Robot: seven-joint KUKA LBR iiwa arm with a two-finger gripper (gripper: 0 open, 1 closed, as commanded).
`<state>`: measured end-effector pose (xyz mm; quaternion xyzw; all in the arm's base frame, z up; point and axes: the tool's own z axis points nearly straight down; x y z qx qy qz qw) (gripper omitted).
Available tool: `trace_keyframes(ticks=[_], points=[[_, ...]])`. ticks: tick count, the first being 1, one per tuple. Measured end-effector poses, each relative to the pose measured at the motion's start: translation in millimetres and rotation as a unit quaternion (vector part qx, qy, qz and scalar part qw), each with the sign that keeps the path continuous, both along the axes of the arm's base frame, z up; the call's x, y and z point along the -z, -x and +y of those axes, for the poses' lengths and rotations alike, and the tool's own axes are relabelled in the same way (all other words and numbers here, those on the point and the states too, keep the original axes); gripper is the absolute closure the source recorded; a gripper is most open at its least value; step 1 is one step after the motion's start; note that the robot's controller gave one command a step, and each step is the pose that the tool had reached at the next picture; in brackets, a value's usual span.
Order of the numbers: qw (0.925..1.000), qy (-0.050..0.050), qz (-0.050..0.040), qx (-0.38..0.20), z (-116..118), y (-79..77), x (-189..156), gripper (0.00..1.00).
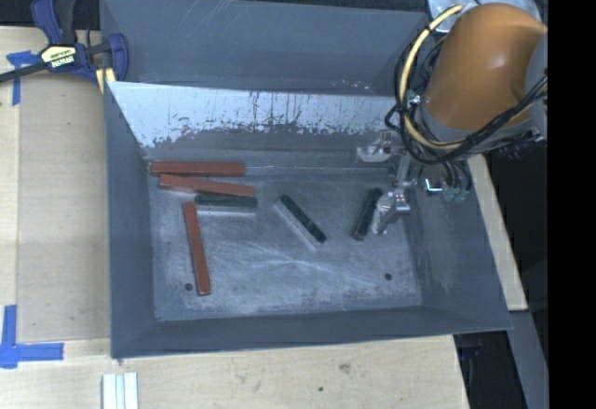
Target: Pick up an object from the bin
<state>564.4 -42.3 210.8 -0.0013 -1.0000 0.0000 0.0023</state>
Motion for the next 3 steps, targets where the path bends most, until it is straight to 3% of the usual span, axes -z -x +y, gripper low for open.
trace_keyframes(ticks=[1, 2, 3], points=[[1.0000, 0.000, -0.0042, 0.000, 0.1, -1.7, -4.3, 0.00], [0.9997, 0.000, -0.0075, 0.021, -9.6, -19.5, 49.9, 0.00], [0.9994, 0.000, -0.0041, -0.033, -5.8, -7.4, 96.0, 0.00]])
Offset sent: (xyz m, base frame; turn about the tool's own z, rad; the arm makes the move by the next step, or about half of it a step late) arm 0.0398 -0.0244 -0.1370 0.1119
